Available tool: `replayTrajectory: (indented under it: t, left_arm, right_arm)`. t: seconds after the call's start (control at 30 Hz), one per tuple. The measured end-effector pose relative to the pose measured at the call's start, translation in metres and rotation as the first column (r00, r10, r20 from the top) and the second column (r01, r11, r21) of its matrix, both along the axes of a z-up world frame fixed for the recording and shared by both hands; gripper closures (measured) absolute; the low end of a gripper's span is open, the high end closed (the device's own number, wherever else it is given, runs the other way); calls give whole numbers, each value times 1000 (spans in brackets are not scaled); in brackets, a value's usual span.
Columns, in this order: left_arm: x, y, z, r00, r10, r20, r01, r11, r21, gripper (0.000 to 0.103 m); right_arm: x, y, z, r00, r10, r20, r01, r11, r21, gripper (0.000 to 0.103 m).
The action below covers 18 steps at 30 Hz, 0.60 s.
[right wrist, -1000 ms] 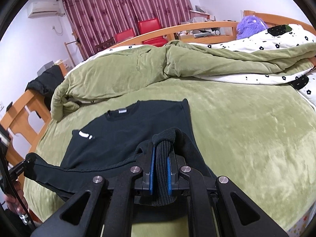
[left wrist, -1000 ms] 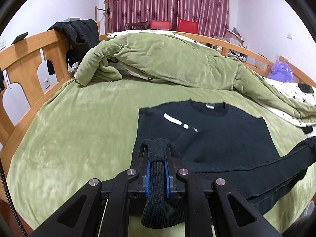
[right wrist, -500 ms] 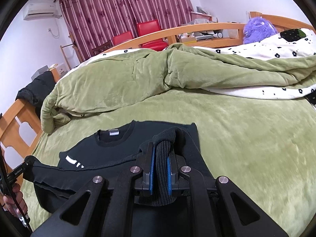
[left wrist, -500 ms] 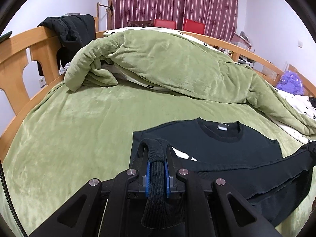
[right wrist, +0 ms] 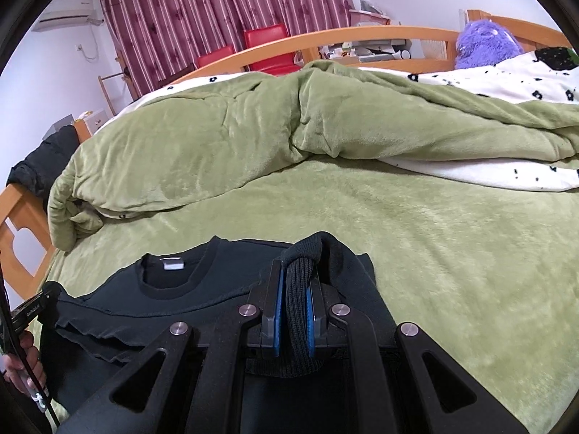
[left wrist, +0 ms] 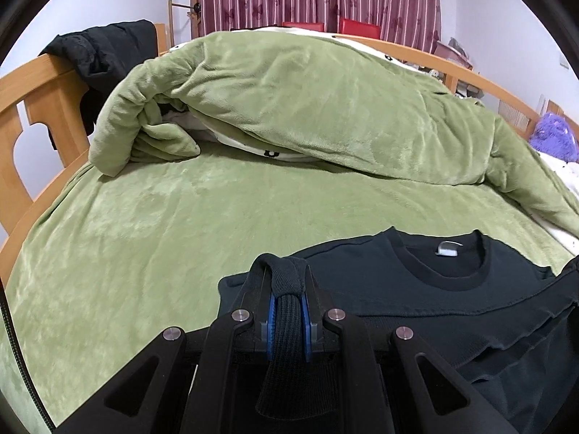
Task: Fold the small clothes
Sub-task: 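Lower the hem near the collar and open both tools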
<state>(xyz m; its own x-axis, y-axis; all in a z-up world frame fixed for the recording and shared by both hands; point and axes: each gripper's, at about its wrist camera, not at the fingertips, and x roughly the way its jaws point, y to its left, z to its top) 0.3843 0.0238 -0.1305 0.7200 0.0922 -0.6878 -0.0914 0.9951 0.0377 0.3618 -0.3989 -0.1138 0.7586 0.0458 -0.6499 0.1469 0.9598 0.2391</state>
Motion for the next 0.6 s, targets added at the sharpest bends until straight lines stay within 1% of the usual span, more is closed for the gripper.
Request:
replayTrajectory:
  t: [0.17,0.27,0.33,0.37,0.4,0.43,0.47,0.5,0.57,0.6]
  left_arm:
    - [16,2,-20,999,5,-48,-5,1000,8,90]
    - [20,4,-31,997,11,-79,-10,1000,8,86]
    - [21,5,-34,995,3,-95,-3,1000,-6,85]
    - [20,5,-34,995,2,-97,-3,1000,-8,83]
    - [19,6,-34,995,5,-95,-5,1000,-5,79]
    - [17,5,-32,996,7,-90,-7,1000,-4,77]
    - [16,5,-31,996,6,-87,-7,1000,-4,70]
    - [13,5,-29,997,9,-82,-9,1000,-2,58]
    - [6,6,-22,998,9,-61,-9,1000,-6,44]
    - [3,7,-18,999,5,-48,-6,1000,-16,42]
  right_arm:
    - [23,1,-26,999,-5,-37,5,1000,-9,93]
    - [33,-1,-45,996,-22,-83,22,1000,-10,93]
    - [36,-4,-54,993,-28,-112,28,1000,-1,92]
    - [37,-5,-58,991,-31,-132,32,999,3,92]
    - [37,-6,-60,990,-32,-141,33,999,7,92]
    - [36,-6,-60,990,-25,-142,26,1000,10,88]
    - [35,-5,-59,989,-21,-144,22,1000,7,87]
    - [33,-4,-58,989,-19,-146,18,1000,-3,87]
    - [28,-1,-53,989,-14,-148,10,1000,-27,83]
    - [24,1,-50,989,-12,-147,7,999,-36,81]
